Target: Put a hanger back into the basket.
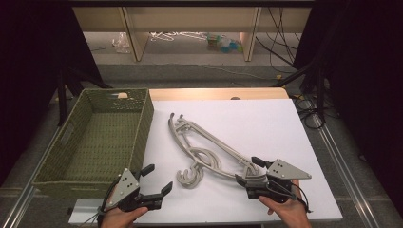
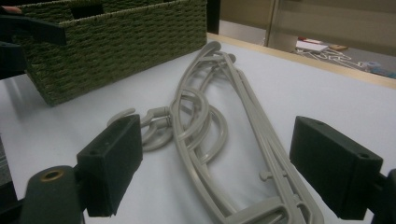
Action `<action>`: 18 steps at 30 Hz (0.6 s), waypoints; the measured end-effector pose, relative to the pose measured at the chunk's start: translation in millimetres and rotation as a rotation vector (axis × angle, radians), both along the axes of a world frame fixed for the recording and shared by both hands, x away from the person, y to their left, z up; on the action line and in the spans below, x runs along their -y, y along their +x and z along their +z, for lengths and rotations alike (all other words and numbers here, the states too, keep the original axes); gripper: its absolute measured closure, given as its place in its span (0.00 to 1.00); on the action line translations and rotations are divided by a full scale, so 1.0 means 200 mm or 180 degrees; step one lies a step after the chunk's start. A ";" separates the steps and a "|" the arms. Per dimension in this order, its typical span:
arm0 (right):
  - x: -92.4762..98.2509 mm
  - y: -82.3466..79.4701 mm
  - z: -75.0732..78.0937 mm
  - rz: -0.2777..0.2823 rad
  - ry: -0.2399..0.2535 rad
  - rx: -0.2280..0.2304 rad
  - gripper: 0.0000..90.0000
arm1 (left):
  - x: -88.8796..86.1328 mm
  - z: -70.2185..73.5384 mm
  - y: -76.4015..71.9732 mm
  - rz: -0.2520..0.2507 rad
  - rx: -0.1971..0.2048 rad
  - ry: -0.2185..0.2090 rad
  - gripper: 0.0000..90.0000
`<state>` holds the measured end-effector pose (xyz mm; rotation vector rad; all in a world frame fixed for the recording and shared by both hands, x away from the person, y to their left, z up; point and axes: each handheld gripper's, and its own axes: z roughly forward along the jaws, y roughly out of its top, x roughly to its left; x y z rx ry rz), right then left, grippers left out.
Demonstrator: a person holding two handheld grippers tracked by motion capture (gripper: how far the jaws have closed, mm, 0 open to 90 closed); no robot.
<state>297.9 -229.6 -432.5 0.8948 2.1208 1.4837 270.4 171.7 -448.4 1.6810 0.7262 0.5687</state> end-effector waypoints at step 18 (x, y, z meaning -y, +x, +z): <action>-0.05 0.05 -0.01 0.0106 -0.0172 -0.0028 0.23 | 0.00 -0.01 0.00 -0.0023 -0.0033 0.0036 0.18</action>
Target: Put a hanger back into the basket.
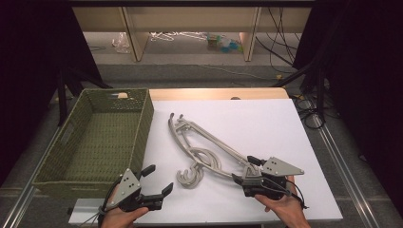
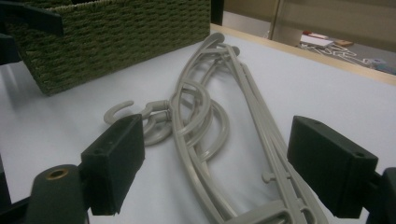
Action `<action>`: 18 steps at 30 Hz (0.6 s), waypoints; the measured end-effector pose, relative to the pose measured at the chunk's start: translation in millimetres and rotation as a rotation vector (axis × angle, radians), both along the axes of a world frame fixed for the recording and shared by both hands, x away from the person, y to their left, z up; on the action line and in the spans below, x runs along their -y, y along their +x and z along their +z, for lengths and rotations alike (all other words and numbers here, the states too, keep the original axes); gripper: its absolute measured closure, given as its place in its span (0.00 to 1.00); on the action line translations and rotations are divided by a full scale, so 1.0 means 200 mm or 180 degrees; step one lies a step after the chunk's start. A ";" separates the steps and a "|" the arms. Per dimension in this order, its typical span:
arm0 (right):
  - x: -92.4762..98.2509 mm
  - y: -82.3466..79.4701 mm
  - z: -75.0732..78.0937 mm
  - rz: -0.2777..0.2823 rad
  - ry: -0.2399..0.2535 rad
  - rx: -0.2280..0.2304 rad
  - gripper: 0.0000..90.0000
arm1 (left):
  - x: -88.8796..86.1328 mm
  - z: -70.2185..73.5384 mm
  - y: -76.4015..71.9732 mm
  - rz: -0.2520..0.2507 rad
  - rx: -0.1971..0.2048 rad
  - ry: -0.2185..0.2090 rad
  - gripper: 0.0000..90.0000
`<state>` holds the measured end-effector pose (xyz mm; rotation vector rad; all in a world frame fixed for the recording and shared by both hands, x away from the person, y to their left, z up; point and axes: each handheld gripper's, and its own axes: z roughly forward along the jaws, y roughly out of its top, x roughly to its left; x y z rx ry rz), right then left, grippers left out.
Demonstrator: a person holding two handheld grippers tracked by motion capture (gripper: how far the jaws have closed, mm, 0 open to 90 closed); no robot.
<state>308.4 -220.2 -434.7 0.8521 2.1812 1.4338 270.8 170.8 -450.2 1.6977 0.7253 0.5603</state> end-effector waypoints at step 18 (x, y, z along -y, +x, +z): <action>-0.21 0.18 -0.09 0.0353 -0.0687 -0.0347 0.32 | 0.01 -0.01 0.01 -0.0007 -0.0058 0.0007 0.18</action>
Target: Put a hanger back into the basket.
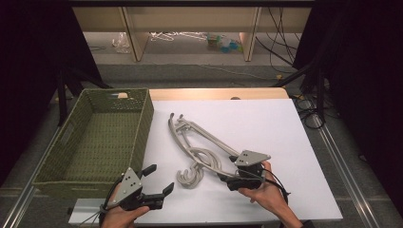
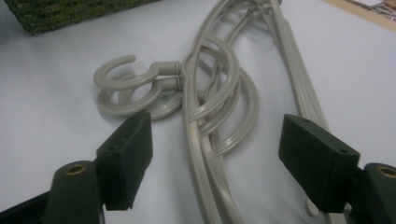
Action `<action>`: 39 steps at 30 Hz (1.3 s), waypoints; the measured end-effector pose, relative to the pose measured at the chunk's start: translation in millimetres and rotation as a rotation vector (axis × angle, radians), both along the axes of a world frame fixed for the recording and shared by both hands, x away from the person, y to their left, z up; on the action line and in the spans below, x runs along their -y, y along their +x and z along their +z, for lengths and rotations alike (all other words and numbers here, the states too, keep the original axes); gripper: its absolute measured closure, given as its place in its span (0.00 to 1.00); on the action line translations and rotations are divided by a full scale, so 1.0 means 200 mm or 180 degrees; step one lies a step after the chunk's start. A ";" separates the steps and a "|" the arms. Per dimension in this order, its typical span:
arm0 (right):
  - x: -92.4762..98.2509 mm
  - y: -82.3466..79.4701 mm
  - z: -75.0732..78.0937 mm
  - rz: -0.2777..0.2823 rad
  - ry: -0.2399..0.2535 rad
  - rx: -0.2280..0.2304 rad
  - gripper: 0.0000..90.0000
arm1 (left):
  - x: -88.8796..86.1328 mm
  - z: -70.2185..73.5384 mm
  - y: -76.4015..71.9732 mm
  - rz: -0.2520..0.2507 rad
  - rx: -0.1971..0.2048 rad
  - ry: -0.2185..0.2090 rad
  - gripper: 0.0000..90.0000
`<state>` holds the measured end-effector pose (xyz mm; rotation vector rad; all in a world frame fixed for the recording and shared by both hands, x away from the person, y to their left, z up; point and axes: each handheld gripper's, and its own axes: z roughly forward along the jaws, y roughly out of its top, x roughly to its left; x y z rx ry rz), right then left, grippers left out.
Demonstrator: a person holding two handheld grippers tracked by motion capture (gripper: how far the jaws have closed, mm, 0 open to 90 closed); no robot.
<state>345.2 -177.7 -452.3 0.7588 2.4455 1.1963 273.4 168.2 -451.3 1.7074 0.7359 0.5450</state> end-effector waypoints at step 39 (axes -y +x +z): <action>-0.18 0.09 -0.04 0.0603 -0.1130 0.0046 0.90 | 0.01 -0.01 -0.01 -0.0071 0.0001 0.0165 0.20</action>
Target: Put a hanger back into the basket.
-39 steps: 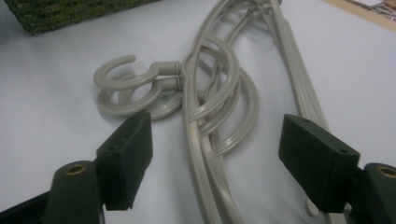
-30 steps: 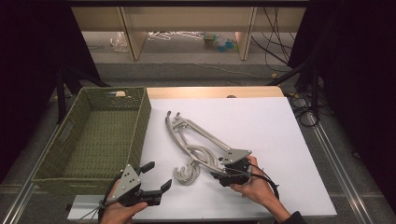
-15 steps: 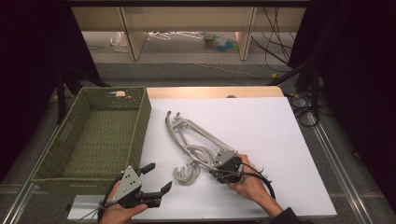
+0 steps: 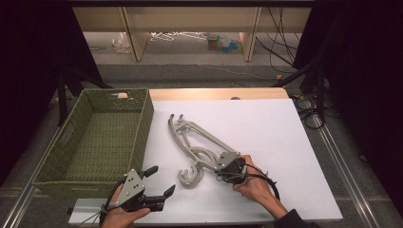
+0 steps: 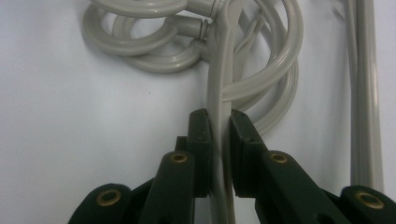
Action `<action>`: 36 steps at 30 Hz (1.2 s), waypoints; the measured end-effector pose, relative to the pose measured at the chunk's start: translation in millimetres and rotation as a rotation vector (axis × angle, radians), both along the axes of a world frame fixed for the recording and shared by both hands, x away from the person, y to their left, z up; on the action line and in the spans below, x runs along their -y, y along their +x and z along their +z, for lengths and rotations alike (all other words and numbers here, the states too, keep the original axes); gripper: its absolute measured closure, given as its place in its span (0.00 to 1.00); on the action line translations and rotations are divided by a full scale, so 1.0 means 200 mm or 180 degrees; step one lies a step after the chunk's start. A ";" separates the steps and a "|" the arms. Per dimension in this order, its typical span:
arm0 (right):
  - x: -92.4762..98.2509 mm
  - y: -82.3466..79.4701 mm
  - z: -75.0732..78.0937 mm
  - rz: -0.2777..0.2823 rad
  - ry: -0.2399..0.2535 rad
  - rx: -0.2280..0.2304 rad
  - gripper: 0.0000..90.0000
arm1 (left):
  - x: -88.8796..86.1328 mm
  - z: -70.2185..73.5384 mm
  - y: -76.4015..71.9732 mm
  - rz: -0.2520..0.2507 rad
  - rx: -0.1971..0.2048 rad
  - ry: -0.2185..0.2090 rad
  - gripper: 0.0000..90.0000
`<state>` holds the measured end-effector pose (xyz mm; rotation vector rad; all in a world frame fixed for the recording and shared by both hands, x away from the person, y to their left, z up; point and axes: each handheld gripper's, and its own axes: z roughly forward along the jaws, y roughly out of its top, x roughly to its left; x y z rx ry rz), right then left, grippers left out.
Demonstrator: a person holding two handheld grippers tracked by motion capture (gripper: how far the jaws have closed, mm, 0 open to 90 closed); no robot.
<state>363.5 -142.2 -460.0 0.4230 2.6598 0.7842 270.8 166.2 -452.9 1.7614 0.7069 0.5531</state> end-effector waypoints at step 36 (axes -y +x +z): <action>0.12 -0.20 0.26 0.0830 0.0245 0.0157 0.91 | 0.06 0.02 0.04 -0.0083 0.0433 0.0697 0.31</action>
